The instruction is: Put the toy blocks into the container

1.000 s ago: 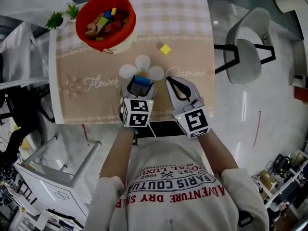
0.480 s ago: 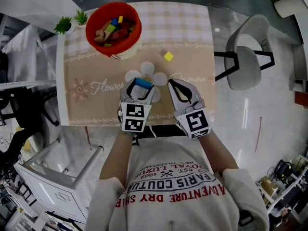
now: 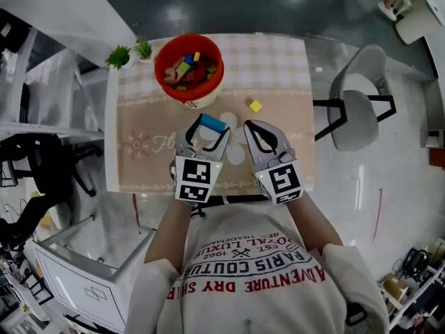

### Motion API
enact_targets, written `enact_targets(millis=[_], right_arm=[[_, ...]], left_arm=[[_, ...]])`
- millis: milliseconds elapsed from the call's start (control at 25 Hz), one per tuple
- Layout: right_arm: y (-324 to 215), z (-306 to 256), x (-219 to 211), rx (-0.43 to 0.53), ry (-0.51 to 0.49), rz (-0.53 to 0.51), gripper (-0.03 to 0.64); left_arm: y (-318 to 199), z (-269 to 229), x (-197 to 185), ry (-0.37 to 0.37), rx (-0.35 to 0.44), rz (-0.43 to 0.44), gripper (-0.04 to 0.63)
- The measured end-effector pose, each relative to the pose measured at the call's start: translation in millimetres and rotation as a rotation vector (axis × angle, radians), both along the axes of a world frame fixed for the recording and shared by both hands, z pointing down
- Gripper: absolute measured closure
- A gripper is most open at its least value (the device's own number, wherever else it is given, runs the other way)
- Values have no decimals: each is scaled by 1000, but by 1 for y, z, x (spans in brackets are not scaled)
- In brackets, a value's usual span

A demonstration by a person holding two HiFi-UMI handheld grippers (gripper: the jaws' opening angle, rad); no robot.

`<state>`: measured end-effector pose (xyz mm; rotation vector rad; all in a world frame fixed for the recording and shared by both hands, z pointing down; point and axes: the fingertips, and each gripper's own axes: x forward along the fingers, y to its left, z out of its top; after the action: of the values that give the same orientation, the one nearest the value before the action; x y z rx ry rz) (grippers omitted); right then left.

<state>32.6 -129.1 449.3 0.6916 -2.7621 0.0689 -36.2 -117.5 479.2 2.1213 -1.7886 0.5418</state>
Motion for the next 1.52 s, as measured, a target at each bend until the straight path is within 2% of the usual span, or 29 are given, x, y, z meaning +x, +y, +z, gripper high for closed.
enact_targets(millis=[360,640,1000,1200,1360,1440,1520], right_arm=[[-19,-37,-25,69,-43,36,615],[-27,-41,-37,82,-39,74,615],[-33,-27,-35,53,1,137,615],[-36,-23,-33,40,10,166,615],[-34,-22,-34,42,18,171,615],[-32,-22,-34,44,20,170,615],[-31,-23,-33,48,20,172,615]], left_arm=[[-28,-61,-55,-74,127,-9,287],[-55,-71,-95,-98,139,0,287],[-74,-34,-116,-39,39,22,287],[-75,-21,-116,47,17,12,284],[-77,-22,-119,86,49,-17,277],[-77,-29,-118,99,96,-28,194],[-76,-38,-114,114,138,-24,184]])
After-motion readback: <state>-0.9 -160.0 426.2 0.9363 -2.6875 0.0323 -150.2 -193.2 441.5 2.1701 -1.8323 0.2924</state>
